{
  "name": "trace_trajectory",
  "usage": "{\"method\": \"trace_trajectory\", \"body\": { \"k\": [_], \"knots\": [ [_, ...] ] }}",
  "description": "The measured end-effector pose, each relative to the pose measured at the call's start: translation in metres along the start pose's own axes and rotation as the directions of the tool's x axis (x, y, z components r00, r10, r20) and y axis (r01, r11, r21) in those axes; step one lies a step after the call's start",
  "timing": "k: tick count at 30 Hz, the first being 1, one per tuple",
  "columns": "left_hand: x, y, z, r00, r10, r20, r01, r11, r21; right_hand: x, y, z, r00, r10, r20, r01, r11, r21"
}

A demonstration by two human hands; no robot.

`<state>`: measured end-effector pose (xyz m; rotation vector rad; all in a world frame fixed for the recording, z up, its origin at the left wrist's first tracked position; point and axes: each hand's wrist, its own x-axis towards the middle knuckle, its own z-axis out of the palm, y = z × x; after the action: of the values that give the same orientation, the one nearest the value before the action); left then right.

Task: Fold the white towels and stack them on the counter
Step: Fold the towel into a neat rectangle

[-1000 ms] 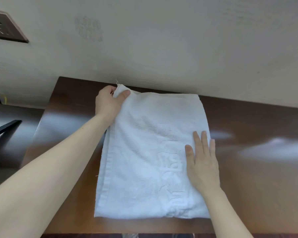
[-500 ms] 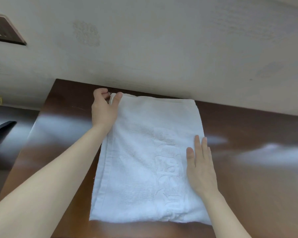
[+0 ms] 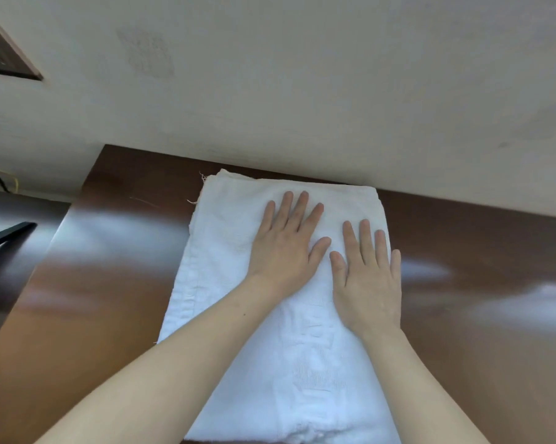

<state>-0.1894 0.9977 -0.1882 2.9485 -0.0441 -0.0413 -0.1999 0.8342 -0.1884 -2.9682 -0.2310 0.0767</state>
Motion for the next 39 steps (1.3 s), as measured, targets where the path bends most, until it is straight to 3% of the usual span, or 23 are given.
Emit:
{"method": "trace_trajectory", "body": {
  "k": [3, 8, 14, 17, 19, 24, 32, 39],
  "knots": [
    [0.007, -0.024, -0.006, 1.000, -0.014, 0.006, 0.014, 1.000, 0.020, -0.001, 0.001, -0.002, 1.000, -0.003, 0.018, 0.003, 1.000, 0.011],
    [0.014, -0.073, -0.015, 0.988, -0.152, 0.001, 0.152, 0.988, -0.013, -0.001, 0.000, -0.006, 0.999, -0.019, 0.029, 0.018, 1.000, 0.020],
    [0.010, -0.073, -0.021, 0.980, -0.197, -0.031, 0.194, 0.978, -0.076, -0.001, -0.001, -0.003, 1.000, -0.023, -0.001, 0.023, 1.000, 0.016],
    [-0.030, -0.046, -0.025, 0.996, -0.005, -0.083, -0.002, 0.996, -0.091, 0.000, -0.002, 0.000, 1.000, -0.007, -0.008, 0.007, 1.000, -0.002],
    [-0.068, -0.035, -0.016, 0.997, 0.068, -0.043, -0.071, 0.995, -0.075, 0.001, -0.002, 0.001, 1.000, -0.001, -0.017, 0.001, 1.000, 0.001],
    [-0.106, -0.058, -0.005, 0.991, -0.133, 0.020, 0.133, 0.991, -0.032, 0.000, -0.002, 0.004, 0.999, -0.002, -0.052, 0.002, 1.000, -0.002],
    [-0.185, -0.061, -0.009, 0.978, -0.193, 0.074, 0.195, 0.980, -0.029, 0.001, -0.005, 0.003, 0.997, -0.002, -0.081, 0.003, 1.000, 0.003],
    [-0.238, -0.086, -0.007, 0.965, -0.250, 0.084, 0.261, 0.951, -0.166, 0.000, -0.006, 0.002, 0.995, -0.020, -0.098, 0.020, 1.000, -0.004]
  ]
}}
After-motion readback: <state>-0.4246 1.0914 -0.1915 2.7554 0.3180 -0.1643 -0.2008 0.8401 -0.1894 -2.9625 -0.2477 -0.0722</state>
